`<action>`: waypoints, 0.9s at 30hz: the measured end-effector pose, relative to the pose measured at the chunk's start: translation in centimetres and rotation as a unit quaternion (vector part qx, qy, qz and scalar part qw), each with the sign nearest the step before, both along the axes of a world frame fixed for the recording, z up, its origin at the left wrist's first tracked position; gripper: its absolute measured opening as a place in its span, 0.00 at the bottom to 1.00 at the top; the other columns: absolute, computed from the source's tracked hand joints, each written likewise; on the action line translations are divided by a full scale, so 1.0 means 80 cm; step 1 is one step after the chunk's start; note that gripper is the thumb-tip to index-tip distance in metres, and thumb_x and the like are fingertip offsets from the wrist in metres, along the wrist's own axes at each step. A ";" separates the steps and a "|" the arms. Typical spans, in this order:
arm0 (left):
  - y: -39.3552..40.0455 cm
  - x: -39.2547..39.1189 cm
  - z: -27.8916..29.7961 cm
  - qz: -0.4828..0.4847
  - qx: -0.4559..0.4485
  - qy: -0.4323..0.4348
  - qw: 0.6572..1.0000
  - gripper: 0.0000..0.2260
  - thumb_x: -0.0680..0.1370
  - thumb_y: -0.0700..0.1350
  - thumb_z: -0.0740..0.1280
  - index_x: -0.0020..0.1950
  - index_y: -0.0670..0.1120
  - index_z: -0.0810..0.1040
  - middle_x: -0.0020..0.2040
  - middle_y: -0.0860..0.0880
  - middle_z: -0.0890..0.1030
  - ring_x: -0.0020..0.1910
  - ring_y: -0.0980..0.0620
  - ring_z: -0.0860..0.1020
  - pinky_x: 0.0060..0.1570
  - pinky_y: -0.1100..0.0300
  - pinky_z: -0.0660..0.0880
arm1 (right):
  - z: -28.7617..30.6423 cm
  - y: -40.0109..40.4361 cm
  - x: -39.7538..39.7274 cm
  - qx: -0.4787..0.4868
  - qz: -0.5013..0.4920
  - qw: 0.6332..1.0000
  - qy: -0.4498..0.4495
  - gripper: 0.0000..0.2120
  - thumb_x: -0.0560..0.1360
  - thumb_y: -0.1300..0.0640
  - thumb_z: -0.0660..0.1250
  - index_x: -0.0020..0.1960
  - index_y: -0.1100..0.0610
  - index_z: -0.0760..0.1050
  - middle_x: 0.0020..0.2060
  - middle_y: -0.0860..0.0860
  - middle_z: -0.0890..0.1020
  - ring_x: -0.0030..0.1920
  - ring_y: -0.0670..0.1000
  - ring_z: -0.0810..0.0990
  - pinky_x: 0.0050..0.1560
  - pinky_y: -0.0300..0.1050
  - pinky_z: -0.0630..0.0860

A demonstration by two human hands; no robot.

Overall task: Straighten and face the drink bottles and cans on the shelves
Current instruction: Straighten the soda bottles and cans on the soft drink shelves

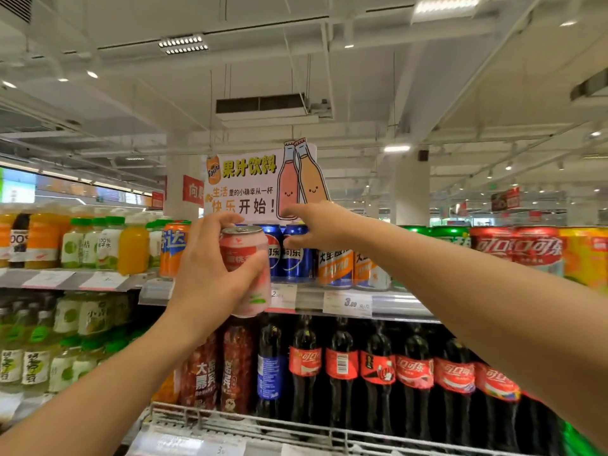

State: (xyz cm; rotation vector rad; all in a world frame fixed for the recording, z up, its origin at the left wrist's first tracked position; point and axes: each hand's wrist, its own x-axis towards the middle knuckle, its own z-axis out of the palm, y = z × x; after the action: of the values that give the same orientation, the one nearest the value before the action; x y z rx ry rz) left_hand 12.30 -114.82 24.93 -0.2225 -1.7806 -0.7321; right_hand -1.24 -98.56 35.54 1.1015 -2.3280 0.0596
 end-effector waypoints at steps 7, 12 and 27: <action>0.063 -0.013 0.013 -0.061 0.078 -0.010 0.995 0.20 0.74 0.50 0.75 0.62 0.57 0.71 0.61 0.55 0.75 0.57 0.57 0.76 0.58 0.49 0.78 | -0.039 0.095 0.086 -0.140 0.147 0.977 -0.064 0.21 0.79 0.49 0.68 0.70 0.52 0.72 0.63 0.50 0.81 0.60 0.50 0.81 0.61 0.51 0.80; 0.164 -0.027 0.032 -0.119 0.078 -0.031 0.989 0.22 0.72 0.52 0.78 0.61 0.58 0.71 0.62 0.52 0.75 0.57 0.53 0.77 0.56 0.47 0.80 | -0.077 0.190 0.115 -0.225 0.145 0.957 -0.110 0.29 0.74 0.45 0.75 0.70 0.53 0.70 0.55 0.48 0.84 0.51 0.46 0.84 0.53 0.45 0.82; 0.546 -0.045 0.011 -0.276 -0.005 -0.098 0.956 0.28 0.59 0.59 0.73 0.58 0.59 0.73 0.56 0.55 0.74 0.54 0.63 0.75 0.52 0.69 0.71 | -0.128 0.533 0.125 -0.350 -0.077 0.933 -0.040 0.28 0.60 0.43 0.67 0.58 0.50 0.71 0.44 0.49 0.84 0.44 0.55 0.83 0.45 0.54 0.81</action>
State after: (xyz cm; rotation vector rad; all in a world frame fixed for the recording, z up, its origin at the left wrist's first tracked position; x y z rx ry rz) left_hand 8.74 -71.18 25.78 -0.6941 -1.9283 -1.1725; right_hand 8.78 -55.90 25.26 0.5592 -2.1660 0.8197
